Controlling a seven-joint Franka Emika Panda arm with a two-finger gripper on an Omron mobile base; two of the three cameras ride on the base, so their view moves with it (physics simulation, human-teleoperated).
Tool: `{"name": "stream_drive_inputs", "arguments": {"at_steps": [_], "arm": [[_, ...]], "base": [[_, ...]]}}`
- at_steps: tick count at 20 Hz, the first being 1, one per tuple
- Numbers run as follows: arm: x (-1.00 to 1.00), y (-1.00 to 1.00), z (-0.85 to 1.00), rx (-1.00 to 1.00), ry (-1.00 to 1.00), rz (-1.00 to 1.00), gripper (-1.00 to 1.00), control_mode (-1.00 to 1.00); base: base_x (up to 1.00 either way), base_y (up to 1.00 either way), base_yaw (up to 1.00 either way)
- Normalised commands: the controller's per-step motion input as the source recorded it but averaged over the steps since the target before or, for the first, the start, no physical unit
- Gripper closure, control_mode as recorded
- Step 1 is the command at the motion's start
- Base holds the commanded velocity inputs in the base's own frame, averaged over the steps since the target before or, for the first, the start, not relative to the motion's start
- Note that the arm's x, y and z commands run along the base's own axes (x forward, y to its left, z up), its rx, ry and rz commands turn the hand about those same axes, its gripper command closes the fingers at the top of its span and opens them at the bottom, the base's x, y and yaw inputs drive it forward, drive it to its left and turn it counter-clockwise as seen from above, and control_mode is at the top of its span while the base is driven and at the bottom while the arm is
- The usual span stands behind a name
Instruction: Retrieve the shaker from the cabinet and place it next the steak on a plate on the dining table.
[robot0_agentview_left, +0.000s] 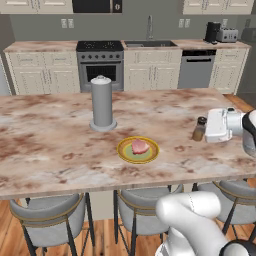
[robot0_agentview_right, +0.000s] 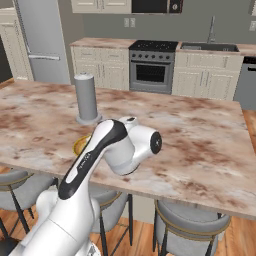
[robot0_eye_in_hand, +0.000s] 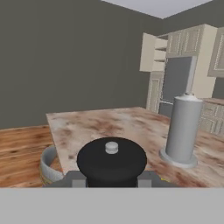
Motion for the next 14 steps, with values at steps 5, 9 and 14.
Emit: {"name": "stream_drive_inputs", "arguments": {"at_steps": [5, 9, 14], "arm": [[0.35, 0.0, -0.45, -0.06, 0.0, 0.0, 1.0, -1.0], [0.28, 0.0, -0.46, -0.02, 0.0, 0.0, 1.0, -1.0], [0.25, 0.0, -0.38, 0.0, 0.0, 0.0, 1.0, -1.0]], "base": [[0.0, 0.0, 0.0], [0.0, 0.0, 0.0], [0.0, 0.0, 0.0]]}}
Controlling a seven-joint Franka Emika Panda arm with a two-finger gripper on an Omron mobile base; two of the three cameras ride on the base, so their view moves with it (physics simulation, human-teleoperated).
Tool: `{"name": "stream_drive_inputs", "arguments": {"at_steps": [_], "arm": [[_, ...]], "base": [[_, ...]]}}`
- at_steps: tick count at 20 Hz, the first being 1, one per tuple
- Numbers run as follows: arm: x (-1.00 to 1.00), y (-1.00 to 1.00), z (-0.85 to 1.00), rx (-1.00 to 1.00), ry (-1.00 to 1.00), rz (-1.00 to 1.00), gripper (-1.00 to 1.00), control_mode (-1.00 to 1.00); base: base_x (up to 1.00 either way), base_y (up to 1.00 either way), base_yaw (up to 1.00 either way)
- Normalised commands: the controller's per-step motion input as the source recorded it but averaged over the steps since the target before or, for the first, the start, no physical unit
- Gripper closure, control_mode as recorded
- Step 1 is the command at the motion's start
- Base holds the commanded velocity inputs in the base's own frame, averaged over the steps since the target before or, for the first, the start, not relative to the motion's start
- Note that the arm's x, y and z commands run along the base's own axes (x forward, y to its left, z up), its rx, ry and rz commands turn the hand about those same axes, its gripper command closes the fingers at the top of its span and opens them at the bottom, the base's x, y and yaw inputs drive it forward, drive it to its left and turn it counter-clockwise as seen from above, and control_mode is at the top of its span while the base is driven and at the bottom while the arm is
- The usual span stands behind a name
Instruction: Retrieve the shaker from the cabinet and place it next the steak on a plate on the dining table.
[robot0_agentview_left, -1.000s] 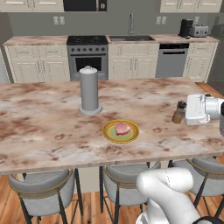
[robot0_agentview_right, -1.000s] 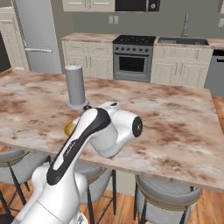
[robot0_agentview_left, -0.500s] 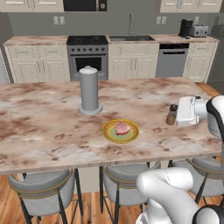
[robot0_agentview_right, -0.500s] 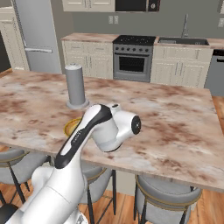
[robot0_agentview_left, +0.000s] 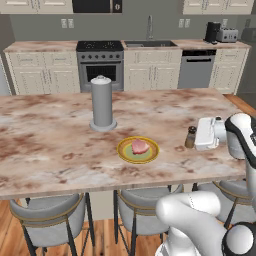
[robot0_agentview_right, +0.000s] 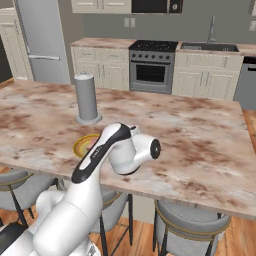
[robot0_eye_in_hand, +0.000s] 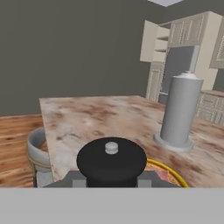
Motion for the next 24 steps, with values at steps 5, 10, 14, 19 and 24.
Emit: {"name": "stream_drive_inputs", "arguments": {"at_steps": [5, 10, 14, 19, 24], "arm": [[0.2, 0.0, -0.24, 0.0, 0.0, 0.0, 1.0, -1.0], [0.21, 0.0, -0.16, 0.0, 0.0, 0.0, 1.0, -1.0], [0.19, 0.0, -0.19, 0.0, 0.0, 0.0, 1.0, -1.0], [0.16, 0.0, -0.25, 0.0, 0.0, 0.0, 1.0, -1.0], [0.15, 0.0, -0.27, 0.0, 0.0, 0.0, 1.0, -1.0]], "base": [[0.0, 0.0, 0.0], [0.0, 0.0, 0.0], [0.0, 0.0, 0.0], [0.0, 0.0, 0.0], [0.0, 0.0, 0.0]]}}
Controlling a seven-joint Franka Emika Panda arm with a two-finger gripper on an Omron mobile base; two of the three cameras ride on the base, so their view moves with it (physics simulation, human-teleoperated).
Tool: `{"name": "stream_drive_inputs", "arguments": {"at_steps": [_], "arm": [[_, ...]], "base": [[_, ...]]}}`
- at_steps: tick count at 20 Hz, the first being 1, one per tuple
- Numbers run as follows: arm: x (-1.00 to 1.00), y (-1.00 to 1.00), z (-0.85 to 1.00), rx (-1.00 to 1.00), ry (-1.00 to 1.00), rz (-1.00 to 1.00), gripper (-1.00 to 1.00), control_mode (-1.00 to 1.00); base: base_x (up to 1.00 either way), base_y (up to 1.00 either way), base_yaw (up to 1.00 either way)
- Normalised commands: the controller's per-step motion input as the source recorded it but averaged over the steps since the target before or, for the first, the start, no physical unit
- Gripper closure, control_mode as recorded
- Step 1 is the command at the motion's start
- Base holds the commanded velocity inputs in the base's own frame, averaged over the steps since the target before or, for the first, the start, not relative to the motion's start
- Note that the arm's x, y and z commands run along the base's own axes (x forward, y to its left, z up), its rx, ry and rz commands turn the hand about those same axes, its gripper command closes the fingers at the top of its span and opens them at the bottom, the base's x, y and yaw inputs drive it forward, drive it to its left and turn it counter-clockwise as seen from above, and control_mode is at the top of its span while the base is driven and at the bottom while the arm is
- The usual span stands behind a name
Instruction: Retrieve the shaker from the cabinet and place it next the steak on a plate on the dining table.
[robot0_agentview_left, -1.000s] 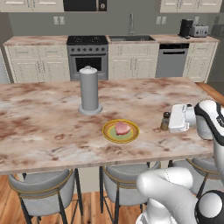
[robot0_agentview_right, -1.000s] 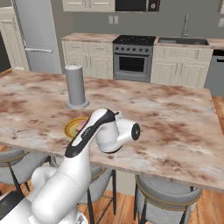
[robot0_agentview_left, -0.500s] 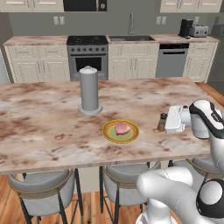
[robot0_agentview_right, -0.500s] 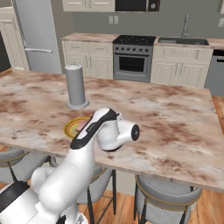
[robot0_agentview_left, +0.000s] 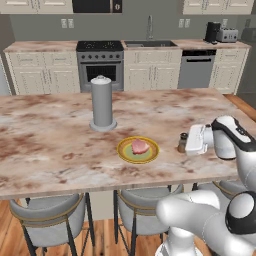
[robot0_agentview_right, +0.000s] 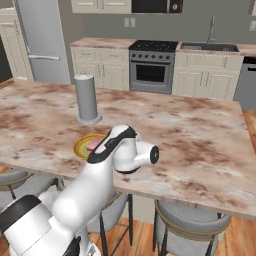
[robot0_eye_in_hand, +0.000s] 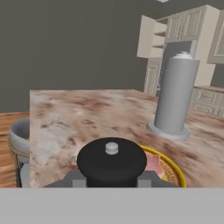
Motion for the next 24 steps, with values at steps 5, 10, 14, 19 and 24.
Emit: {"name": "stream_drive_inputs", "arguments": {"at_steps": [5, 10, 14, 19, 24], "arm": [[0.2, 0.0, -0.28, 0.0, 0.0, 0.0, 1.0, -1.0], [0.24, 0.0, -0.24, 0.0, 0.0, 0.0, 1.0, -1.0], [0.25, 0.0, -0.22, 0.0, 0.0, 0.0, 1.0, -1.0], [0.26, -0.02, -0.26, 0.0, 0.0, 0.0, 1.0, -1.0], [0.23, -0.08, -0.27, 0.0, 0.0, 0.02, 1.0, -1.0]], "base": [[0.0, 0.0, 0.0], [0.0, 0.0, 0.0], [0.0, 0.0, 0.0], [0.0, 0.0, 0.0], [0.0, 0.0, 0.0]]}}
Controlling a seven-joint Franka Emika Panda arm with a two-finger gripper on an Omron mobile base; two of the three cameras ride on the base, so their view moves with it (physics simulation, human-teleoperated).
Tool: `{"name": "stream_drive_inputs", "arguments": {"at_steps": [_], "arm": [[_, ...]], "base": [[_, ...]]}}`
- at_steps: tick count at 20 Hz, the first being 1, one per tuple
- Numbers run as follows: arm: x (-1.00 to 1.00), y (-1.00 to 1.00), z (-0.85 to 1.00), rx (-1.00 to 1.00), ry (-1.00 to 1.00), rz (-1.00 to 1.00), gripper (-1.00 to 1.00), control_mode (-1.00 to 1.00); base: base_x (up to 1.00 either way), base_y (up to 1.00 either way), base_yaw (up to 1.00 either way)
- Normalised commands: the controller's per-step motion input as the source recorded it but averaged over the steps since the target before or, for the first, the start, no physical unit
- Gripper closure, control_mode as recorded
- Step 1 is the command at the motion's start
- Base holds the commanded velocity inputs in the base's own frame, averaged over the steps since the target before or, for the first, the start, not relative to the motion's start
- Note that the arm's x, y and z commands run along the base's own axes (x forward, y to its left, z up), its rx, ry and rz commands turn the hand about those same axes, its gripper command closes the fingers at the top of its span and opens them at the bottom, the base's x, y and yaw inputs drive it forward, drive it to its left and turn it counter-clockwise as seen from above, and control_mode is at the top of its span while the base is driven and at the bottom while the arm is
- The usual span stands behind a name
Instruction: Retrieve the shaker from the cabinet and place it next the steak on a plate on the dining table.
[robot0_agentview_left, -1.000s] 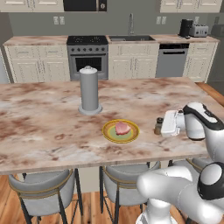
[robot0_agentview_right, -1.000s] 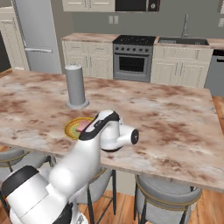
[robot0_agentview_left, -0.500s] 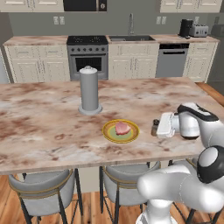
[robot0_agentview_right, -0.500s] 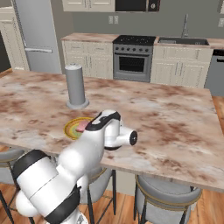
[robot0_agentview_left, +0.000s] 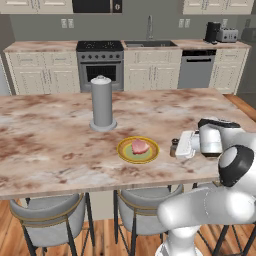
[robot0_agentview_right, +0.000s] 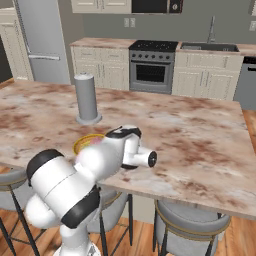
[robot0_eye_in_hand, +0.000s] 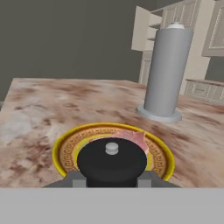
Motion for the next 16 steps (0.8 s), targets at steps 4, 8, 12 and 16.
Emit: {"name": "stream_drive_inputs", "arguments": {"at_steps": [4, 8, 12, 16], "arm": [[0.21, -0.1, -0.25, 0.0, 0.0, 0.02, 1.0, -1.0], [0.21, -0.1, -0.24, 0.0, 0.0, 0.03, 1.0, -1.0], [0.21, -0.07, -0.24, 0.0, 0.0, 0.03, 1.0, -1.0], [0.23, -0.01, -0.21, 0.0, 0.0, 0.02, 1.0, -1.0]], "base": [[0.0, 0.0, 0.0], [0.0, 0.0, 0.0], [0.0, 0.0, 0.0], [0.0, 0.0, 0.0]]}}
